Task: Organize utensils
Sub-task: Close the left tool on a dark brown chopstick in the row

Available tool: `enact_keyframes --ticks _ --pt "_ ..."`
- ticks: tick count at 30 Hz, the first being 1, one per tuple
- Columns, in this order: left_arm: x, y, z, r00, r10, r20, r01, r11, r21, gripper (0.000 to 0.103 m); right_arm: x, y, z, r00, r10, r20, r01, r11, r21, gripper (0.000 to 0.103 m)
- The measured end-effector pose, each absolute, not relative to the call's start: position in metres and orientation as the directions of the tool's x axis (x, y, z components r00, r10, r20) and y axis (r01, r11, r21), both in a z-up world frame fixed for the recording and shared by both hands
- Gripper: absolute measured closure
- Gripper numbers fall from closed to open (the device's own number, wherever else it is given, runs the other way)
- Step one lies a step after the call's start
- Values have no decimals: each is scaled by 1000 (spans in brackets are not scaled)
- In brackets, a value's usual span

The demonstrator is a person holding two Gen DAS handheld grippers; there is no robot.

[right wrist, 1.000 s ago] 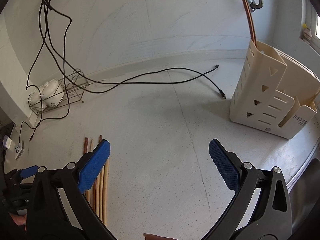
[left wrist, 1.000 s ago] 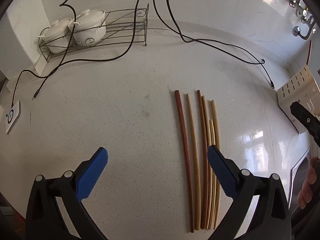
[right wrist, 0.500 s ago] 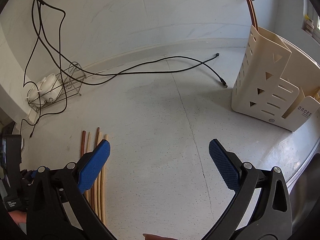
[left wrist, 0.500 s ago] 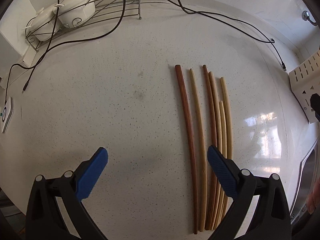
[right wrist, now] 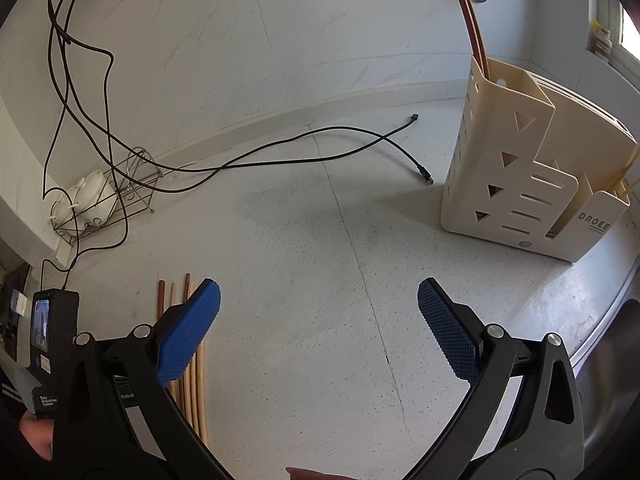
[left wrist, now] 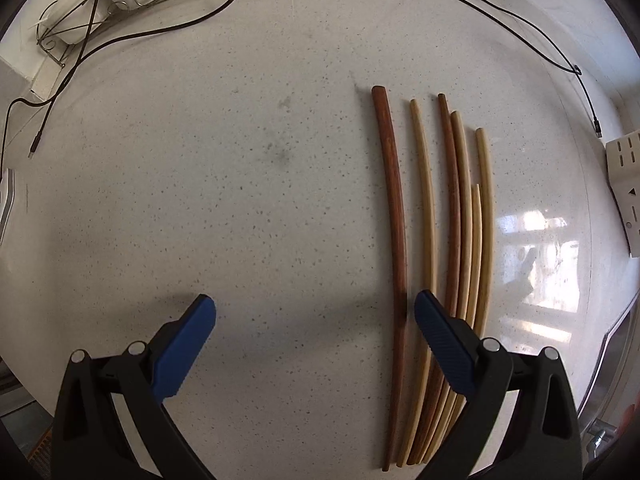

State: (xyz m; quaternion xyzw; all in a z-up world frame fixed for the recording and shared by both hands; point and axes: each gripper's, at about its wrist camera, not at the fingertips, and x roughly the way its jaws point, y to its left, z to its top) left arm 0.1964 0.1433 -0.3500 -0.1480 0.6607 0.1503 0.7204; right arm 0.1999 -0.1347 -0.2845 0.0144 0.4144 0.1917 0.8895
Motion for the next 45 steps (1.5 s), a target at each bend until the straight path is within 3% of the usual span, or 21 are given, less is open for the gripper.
enact_keyframes --ticks 19,29,34,39,45 --pt "198 138 -348 47 27 -999 -411 912 5 10 211 -132 -284 567 381 -730 -353 914 203 8" --pt "207 121 -341 63 34 -997 -344 939 10 41 208 -128 -284 558 388 -733 -363 909 205 8" --pt "209 117 -340 57 31 -998 -332 943 10 48 208 -129 -284 558 386 -735 -361 910 203 8" --pt "211 115 -337 53 32 -998 -315 949 13 72 209 -129 -284 557 383 -737 -356 912 204 8" --pt "209 119 -338 44 36 -998 -313 949 20 86 211 -126 -285 545 393 -741 -361 907 216 8"
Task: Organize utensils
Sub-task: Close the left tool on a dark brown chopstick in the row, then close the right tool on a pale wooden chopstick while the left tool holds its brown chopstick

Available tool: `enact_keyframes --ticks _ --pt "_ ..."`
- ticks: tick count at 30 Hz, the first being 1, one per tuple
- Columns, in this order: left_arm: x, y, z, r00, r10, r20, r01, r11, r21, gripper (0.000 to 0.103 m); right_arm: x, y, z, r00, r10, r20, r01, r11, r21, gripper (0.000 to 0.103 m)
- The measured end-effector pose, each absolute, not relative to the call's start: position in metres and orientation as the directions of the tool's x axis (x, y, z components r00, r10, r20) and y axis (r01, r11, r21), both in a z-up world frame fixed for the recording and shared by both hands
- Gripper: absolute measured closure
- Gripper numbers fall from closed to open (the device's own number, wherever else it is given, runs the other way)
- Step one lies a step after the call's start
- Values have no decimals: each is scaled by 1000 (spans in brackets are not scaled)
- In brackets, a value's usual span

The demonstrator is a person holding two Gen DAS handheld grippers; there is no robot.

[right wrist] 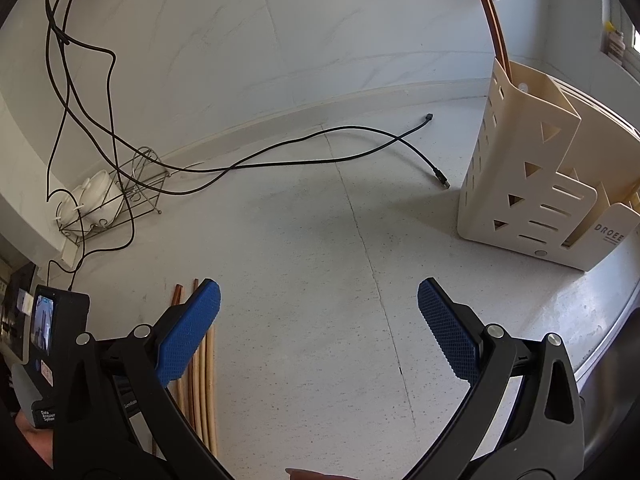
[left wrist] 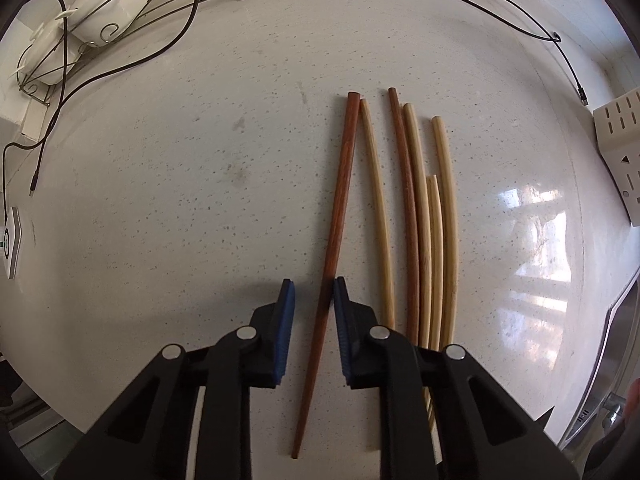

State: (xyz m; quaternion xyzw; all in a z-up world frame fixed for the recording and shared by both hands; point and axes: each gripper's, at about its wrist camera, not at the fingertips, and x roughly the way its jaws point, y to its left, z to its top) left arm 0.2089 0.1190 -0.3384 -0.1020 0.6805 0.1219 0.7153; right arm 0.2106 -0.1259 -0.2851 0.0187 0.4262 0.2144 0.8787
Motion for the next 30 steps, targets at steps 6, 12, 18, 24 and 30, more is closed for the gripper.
enact_keyframes --ticks 6,12,18,24,30 --pt "208 120 -338 39 37 -999 -316 949 23 97 212 -124 -287 538 388 -748 -357 909 215 8" --pt "209 121 -338 34 40 -999 -300 954 28 97 213 -123 -290 526 386 -758 -350 910 221 8" --pt "211 116 -338 26 55 -998 -292 955 45 97 211 -123 -288 528 388 -755 -351 910 222 8" --pt "211 119 -338 20 45 -999 -286 958 38 97 211 -121 -287 527 387 -757 -351 910 220 8" --pt "208 122 -338 30 25 -999 -293 956 15 97 211 -119 -286 503 402 -765 -362 902 236 8"
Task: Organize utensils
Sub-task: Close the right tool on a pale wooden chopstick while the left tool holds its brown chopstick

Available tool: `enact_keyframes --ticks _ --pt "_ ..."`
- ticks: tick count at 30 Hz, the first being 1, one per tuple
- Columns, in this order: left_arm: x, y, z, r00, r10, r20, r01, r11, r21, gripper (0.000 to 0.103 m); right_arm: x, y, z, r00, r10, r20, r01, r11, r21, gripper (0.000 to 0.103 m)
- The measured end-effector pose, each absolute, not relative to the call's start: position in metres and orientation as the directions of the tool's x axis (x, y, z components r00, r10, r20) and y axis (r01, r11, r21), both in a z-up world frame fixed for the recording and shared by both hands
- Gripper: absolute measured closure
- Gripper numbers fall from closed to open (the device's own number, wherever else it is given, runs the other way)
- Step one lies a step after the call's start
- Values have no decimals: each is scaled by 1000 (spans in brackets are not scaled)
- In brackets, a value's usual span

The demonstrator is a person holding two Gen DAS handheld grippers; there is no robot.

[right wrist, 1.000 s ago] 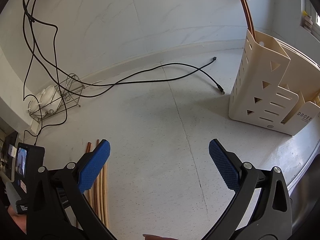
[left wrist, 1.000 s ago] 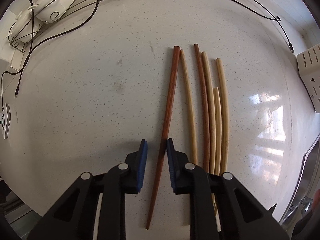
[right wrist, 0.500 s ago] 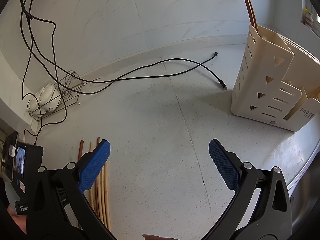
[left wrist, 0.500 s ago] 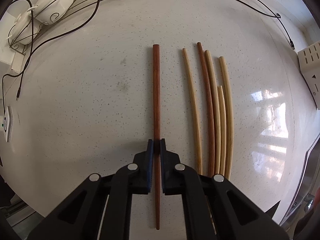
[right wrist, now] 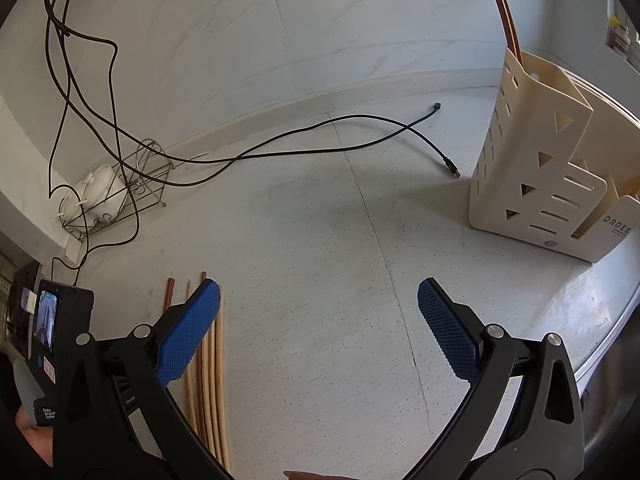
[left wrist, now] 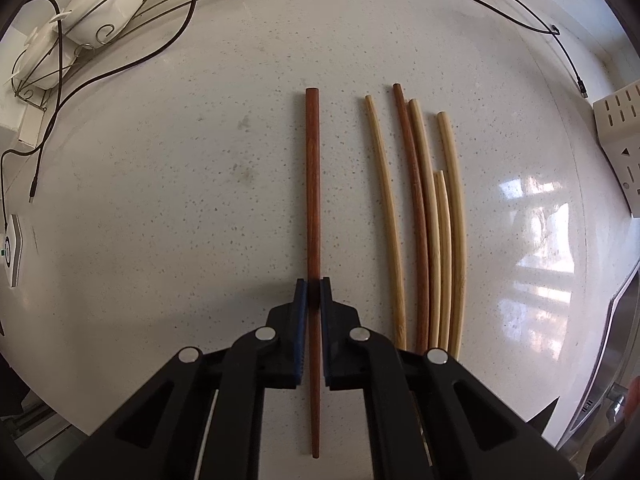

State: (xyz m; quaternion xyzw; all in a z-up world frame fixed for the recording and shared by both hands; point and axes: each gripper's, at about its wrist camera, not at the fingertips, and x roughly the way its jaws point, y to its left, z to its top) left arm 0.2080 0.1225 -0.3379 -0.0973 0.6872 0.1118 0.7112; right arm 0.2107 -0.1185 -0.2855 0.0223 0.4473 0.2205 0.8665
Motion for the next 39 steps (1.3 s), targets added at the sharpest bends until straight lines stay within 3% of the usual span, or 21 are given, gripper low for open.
enact_keyframes --ticks 14,18,22,24,33,39 --pt "200 133 -337 71 2 -998 -302 953 -19 97 214 -84 -306 398 338 -853 -391 904 175 9" --pt "195 139 -337 80 -10 -997 -319 947 -35 97 214 -56 -325 262 317 -911 -469 867 167 31" --pt "189 141 -339 84 -17 -996 -325 945 -43 97 205 -27 -340 157 262 -952 -547 826 137 42" --pt "187 142 -339 87 -20 -996 -328 943 -48 97 201 -16 -349 97 239 -966 -559 816 146 55" --pt "182 140 -340 95 -22 -995 -340 939 -53 97 189 14 -367 -16 154 -988 -559 818 136 66" --pt "181 144 -341 99 -30 -995 -347 936 -63 97 189 24 -373 -51 128 -990 -538 832 135 67"
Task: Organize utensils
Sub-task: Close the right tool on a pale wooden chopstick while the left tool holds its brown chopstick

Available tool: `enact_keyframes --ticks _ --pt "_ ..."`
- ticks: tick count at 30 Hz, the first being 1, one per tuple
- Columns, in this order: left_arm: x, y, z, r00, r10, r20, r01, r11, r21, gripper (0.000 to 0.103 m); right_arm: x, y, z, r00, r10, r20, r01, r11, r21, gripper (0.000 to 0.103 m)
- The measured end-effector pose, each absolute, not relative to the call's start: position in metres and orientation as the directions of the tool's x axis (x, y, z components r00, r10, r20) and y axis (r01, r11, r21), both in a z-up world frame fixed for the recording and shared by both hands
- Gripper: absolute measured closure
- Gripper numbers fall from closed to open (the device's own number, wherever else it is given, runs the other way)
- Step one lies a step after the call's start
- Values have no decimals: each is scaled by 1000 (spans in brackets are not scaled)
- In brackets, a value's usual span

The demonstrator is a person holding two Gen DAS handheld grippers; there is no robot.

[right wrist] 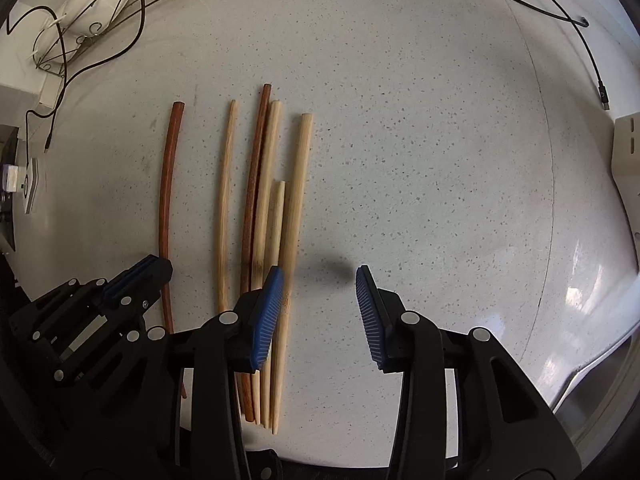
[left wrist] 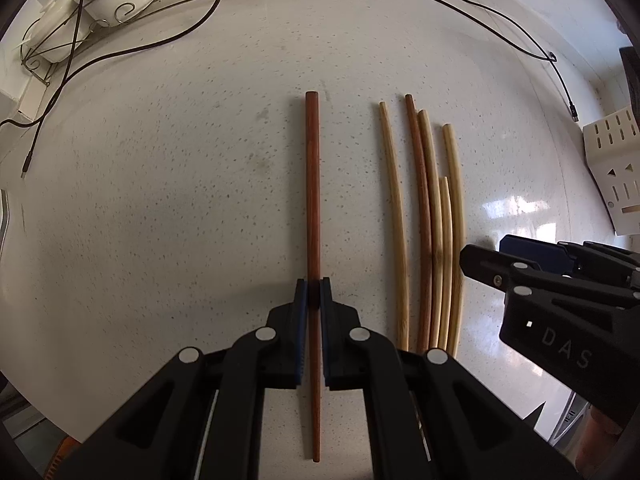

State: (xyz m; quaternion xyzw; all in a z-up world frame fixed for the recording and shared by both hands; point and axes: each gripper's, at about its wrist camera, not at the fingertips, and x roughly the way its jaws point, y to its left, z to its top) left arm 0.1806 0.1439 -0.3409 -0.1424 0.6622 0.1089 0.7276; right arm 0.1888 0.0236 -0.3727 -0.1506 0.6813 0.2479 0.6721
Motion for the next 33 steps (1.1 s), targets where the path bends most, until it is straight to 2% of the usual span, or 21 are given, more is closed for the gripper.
enact_keyframes --ticks 17,26,33 --pt "182 145 -342 107 -37 -994 -355 932 -73 97 214 35 -381 -95 90 -991 -501 856 126 71" --pt "182 145 -342 109 -38 -993 -358 931 -75 97 207 48 -382 -72 45 -996 -505 860 75 71" --pt "183 145 -341 108 -32 -994 -361 930 -69 97 208 56 -383 -48 -3 -999 -526 850 23 84"
